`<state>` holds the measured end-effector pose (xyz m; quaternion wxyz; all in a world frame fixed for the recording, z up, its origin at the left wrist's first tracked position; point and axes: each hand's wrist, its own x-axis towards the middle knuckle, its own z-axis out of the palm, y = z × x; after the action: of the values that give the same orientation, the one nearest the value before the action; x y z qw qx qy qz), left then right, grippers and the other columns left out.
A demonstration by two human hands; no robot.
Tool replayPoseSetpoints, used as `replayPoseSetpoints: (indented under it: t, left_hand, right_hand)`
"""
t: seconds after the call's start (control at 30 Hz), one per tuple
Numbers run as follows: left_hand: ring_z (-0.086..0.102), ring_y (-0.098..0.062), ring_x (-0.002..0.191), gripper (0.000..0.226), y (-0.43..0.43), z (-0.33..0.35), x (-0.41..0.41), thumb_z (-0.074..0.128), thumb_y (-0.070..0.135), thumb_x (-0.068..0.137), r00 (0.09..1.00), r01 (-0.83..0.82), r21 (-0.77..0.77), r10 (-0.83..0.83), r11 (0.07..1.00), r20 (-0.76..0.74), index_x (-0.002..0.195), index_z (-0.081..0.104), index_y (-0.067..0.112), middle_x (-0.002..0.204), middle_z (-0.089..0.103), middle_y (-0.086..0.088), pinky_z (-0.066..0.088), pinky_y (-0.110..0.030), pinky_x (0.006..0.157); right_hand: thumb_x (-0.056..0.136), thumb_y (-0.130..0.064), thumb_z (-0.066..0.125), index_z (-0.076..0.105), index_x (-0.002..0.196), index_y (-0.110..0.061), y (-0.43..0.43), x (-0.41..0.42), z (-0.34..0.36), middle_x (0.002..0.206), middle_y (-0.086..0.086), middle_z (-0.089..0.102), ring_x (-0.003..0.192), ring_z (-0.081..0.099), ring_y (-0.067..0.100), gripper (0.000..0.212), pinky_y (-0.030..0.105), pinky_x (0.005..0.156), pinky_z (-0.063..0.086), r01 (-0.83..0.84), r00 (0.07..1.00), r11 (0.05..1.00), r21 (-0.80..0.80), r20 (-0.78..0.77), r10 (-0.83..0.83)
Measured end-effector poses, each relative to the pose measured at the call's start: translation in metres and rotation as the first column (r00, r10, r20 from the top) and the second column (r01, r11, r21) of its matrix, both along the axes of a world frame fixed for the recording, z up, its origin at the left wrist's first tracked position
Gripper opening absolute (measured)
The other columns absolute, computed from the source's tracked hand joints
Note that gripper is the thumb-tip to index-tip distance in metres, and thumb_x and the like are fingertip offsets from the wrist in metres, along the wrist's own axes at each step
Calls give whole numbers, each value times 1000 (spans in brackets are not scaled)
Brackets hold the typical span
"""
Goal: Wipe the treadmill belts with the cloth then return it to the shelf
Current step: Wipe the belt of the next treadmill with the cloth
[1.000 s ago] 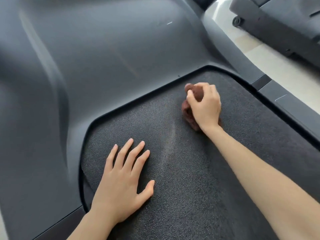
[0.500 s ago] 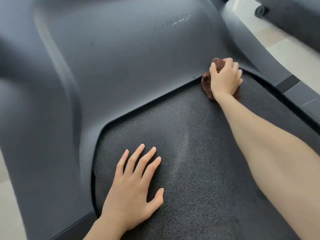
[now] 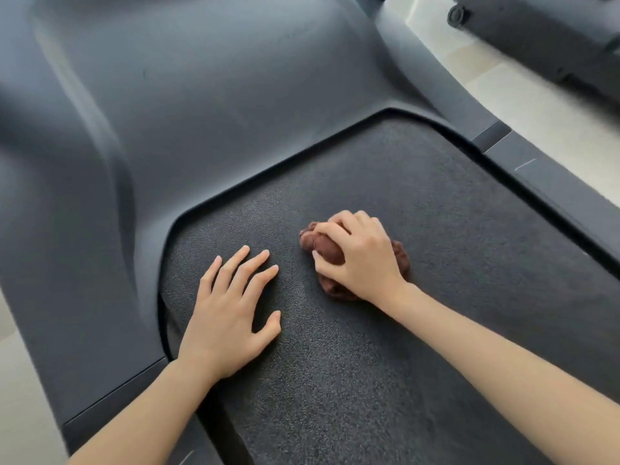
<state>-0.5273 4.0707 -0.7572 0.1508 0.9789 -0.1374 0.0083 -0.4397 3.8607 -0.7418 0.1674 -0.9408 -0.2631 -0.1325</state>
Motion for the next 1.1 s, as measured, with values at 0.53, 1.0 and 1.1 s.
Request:
replayPoseSetpoints:
  t: [0.53, 1.0, 1.1]
  left_hand:
    - [34, -28, 137, 64, -6, 5, -4, 34, 49, 79, 998, -29, 48, 26, 998, 63, 128, 55, 13, 140, 48, -6, 19, -50, 113]
    - [32, -28, 137, 64, -4, -2, -1, 33, 49, 79, 996, -28, 55, 23, 998, 84, 128, 54, 14, 141, 47, -4, 17, -48, 113]
    - [33, -25, 137, 62, -3, -1, -2, 32, 47, 79, 995, -44, 25, 41, 999, 90, 127, 55, 16, 141, 48, -2, 18, -46, 114]
  right_hand:
    - [76, -43, 60, 65, 99, -24, -59, -160, -7, 93, 1, 59, 80, 53, 24, 30, 37, 71, 42, 124, 992, 992, 10, -28, -124]
    - [81, -50, 49, 61, 105, -19, -74, -56, -7, 102, 7, 57, 91, 52, 30, 41, 39, 77, 38, 665, 741, 735, -135, -12, -672]
    - [77, -48, 50, 62, 94, -20, -36, -101, -5, 90, 5, 55, 79, 50, 27, 36, 38, 69, 40, 492, 869, 869, -53, -32, -494]
